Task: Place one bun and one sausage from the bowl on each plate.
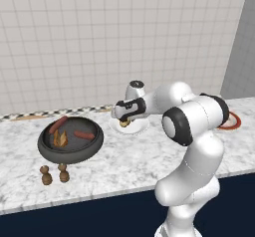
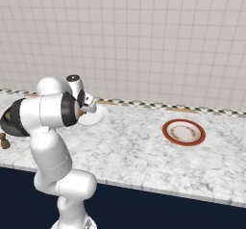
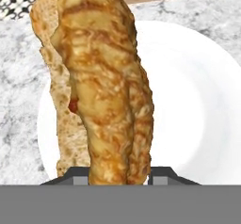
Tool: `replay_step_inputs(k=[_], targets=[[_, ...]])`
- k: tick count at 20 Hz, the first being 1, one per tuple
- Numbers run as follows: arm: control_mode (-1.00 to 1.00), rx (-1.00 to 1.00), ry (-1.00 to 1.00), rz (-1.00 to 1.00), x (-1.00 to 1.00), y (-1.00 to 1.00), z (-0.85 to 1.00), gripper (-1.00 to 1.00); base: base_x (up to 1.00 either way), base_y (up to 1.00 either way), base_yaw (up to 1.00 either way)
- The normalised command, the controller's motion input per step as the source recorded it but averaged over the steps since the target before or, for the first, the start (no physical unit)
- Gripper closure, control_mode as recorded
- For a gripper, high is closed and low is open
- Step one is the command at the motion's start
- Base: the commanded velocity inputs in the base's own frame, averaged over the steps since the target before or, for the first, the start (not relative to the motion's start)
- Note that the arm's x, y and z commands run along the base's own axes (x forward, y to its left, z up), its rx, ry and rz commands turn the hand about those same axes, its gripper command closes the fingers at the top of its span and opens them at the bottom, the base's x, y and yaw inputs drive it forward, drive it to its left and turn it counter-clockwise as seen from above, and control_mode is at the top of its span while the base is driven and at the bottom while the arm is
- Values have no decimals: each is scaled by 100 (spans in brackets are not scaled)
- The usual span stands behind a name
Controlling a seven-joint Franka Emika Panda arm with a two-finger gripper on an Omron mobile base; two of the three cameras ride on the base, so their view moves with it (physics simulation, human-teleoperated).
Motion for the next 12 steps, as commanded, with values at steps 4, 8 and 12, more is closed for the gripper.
replay_step_inputs(k=[4, 8, 12], targets=[[-100, 0, 0, 0, 3, 0, -8, -100, 0, 0, 0], [-100, 0, 0, 0, 0, 0, 0, -100, 0, 0, 0], [-100, 0, 0, 0, 0, 0, 2, -100, 0, 0, 0]])
